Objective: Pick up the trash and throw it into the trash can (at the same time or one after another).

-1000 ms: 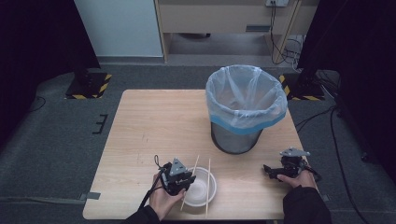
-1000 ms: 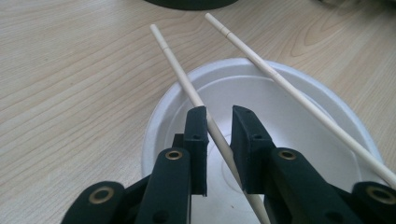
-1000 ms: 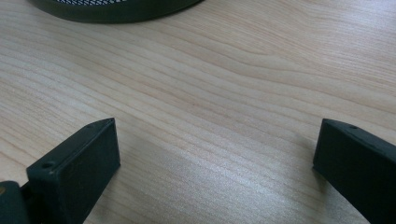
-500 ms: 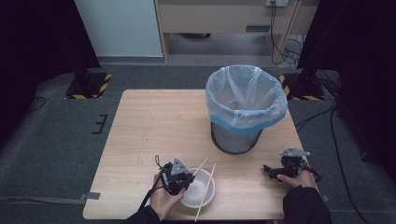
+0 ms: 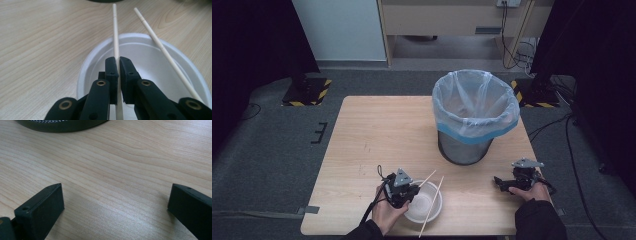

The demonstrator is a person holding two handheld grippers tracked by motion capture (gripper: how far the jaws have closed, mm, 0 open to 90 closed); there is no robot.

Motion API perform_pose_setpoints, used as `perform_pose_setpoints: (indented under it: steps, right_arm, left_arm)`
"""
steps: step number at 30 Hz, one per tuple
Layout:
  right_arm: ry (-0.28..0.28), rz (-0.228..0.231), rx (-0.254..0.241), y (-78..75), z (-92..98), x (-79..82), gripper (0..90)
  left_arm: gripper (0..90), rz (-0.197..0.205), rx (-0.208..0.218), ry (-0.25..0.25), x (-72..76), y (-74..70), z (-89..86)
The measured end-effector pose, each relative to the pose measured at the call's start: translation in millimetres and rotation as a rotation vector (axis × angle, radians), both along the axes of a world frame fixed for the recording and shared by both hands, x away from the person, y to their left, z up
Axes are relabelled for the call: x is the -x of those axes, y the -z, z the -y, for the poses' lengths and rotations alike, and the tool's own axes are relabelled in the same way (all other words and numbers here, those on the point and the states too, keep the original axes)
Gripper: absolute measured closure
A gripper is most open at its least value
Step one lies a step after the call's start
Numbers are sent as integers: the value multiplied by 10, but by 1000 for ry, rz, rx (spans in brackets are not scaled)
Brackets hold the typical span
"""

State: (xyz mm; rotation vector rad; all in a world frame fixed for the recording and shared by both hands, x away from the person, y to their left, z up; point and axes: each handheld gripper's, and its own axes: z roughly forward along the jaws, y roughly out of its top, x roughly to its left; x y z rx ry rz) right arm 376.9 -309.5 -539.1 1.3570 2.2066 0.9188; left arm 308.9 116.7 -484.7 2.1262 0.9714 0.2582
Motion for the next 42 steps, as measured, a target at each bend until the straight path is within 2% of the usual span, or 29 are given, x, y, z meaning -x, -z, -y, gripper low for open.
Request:
perform_pose_setpoints:
  steps: [7, 12, 27, 33, 42]
  right_arm:
    - [0, 0, 0, 0, 0, 0, 7]
    - [0, 0, 0, 0, 0, 0, 7]
    - [0, 0, 0, 0, 0, 0, 7]
    - [-1, 1, 1, 0, 1, -1, 7]
    - [0, 0, 0, 0, 0, 0, 7]
  left_arm:
    - [850, 25, 37, -8, 0, -100, -50]
    - [850, 59, 75, -24, -6, -216, -112]
    - [850, 207, 196, -97, -39, -688, -424]
    - [851, 274, 239, -114, -67, -921, -489]
    - [851, 342, 277, -120, -146, -1189, -484]
